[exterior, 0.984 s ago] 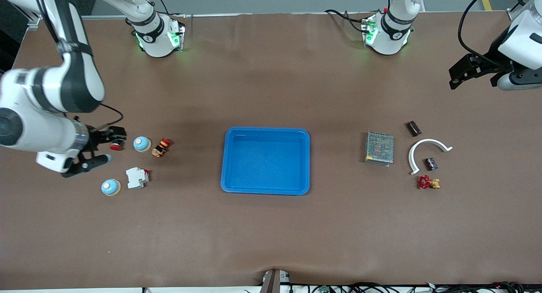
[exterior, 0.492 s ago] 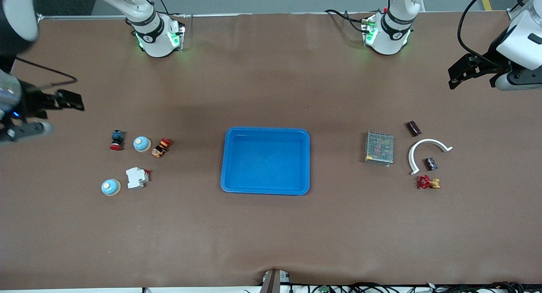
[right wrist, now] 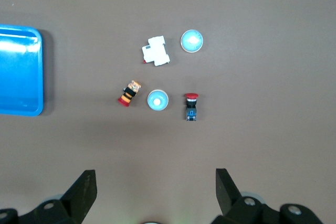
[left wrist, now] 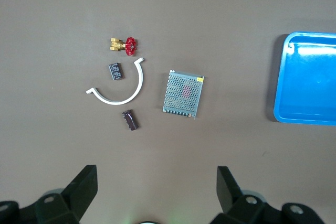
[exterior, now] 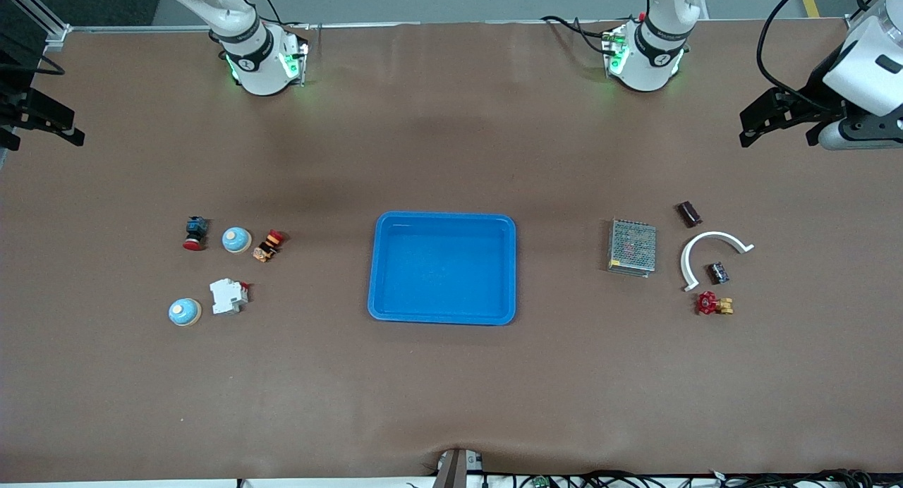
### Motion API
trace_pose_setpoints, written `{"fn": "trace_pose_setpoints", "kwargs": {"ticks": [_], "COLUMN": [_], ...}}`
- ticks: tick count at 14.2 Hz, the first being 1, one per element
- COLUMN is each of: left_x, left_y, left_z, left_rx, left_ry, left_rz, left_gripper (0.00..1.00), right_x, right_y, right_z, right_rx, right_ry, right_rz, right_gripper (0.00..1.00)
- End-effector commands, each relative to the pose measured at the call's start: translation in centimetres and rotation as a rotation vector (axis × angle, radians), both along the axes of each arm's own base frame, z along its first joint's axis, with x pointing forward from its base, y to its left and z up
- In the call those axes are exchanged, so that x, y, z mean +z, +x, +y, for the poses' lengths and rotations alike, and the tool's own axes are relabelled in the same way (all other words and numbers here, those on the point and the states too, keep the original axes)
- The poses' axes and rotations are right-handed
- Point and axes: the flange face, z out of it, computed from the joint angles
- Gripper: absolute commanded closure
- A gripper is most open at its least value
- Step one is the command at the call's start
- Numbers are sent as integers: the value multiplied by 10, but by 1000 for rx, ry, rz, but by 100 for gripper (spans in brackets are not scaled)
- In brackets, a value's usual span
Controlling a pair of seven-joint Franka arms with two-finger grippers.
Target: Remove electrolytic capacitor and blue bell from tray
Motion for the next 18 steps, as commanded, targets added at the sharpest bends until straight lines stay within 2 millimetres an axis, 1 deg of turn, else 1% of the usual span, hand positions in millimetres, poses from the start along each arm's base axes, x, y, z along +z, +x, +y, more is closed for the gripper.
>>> {"fn": "trace_pose_setpoints", "kwargs": {"ticks": [1,2,3,4,5,8,10,13,18], "left_x": [5,4,4,5,5,5,5,7,9], "left_y": [-5,-4,-4,-4,-4,-2,0,3,3], "left_z": [2,2,2,2,2,4,5,5,5], "left_rx": [-15,-15,-15,-15,-15,-11,-11,-10,-12], "left_ry": [-18,-18,-19,-19,-19,-17,-13,-13,-11], "left_rz": [0,0,-1,-6,-6,-6,-7,-13,-16], "left_gripper": [0,0,0,0,0,0,0,0,0], "right_x": [-1,7,16,19,25,25,20,22,26], "right_y": [-2,-1,-1,3,6,7,6,8,9], "right_z": [12,14,10,8,8,10,11,14,11], "right_rx": [-177,-195,-155,-79,-42,-40,-37,-31,-48], "right_ry": [-4,-7,-14,-19,-21,-20,-17,-21,-28], "right_rz": [-50,-65,-82,-91,-104,-104,-84,-102,-126], "right_gripper": [0,0,0,0,0,0,0,0,0]}}
